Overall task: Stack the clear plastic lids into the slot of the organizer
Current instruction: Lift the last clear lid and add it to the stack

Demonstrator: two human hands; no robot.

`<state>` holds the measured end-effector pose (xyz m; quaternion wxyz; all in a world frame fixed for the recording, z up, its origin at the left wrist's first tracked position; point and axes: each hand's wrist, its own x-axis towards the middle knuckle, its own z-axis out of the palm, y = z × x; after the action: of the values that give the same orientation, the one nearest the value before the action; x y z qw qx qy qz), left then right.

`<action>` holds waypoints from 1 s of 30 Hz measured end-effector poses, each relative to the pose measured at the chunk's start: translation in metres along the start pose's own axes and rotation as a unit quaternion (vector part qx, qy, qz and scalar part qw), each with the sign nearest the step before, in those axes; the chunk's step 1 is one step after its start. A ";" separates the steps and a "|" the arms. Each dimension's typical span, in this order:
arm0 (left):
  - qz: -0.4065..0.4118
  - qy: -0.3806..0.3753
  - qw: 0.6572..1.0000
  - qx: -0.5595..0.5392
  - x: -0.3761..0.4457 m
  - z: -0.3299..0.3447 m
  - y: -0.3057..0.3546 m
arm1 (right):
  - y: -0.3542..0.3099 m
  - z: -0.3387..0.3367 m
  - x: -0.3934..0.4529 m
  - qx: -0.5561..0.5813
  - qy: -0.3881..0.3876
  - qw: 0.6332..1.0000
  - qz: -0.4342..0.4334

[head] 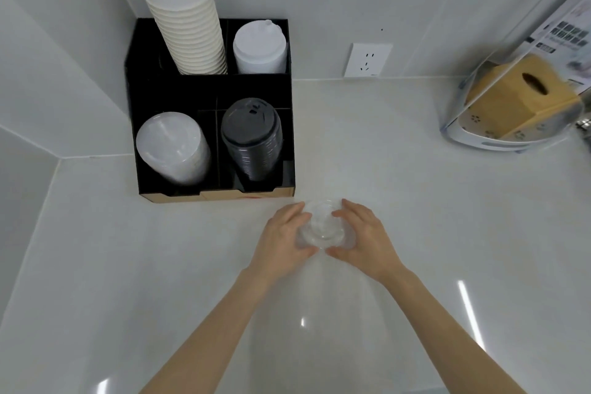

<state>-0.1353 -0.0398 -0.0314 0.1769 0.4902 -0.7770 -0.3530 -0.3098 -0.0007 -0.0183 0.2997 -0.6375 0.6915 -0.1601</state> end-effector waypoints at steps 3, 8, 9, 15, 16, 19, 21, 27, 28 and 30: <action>0.020 -0.006 0.999 0.039 0.004 0.006 -0.003 | 0.005 0.003 0.003 -0.003 0.000 1.000 -0.007; 0.018 -0.009 0.999 0.045 0.005 0.004 -0.004 | 0.005 0.002 0.005 0.003 0.016 1.000 -0.022; 0.015 -0.010 0.999 0.043 0.005 0.003 -0.004 | 0.005 0.002 0.004 0.007 0.017 1.000 -0.022; 0.002 0.003 1.000 0.008 0.000 -0.013 -0.004 | -0.009 -0.002 0.004 0.047 0.010 0.998 -0.032; 0.000 0.006 1.000 0.000 -0.002 -0.016 -0.005 | -0.013 -0.002 0.004 0.051 0.009 0.998 -0.036; 0.007 0.021 1.000 -0.014 -0.010 -0.030 -0.006 | -0.026 -0.002 0.004 0.058 0.005 0.997 -0.052; 0.013 0.033 0.999 -0.020 -0.018 -0.041 -0.007 | -0.037 -0.002 0.003 0.058 0.005 0.996 -0.066; 0.023 0.081 0.996 -0.027 -0.042 -0.074 -0.014 | -0.072 0.002 0.001 0.060 0.007 0.992 -0.110; 0.025 0.092 0.995 -0.026 -0.046 -0.080 -0.015 | -0.079 0.002 0.002 0.063 0.009 0.991 -0.120; 0.029 0.110 0.993 -0.027 -0.051 -0.094 -0.016 | -0.094 0.003 0.005 0.070 0.013 0.988 -0.134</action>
<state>-0.0428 -0.0339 0.0252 0.2847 0.4980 -0.7570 -0.3128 -0.2344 -0.0176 0.0354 0.3106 -0.6997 0.5906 -0.2554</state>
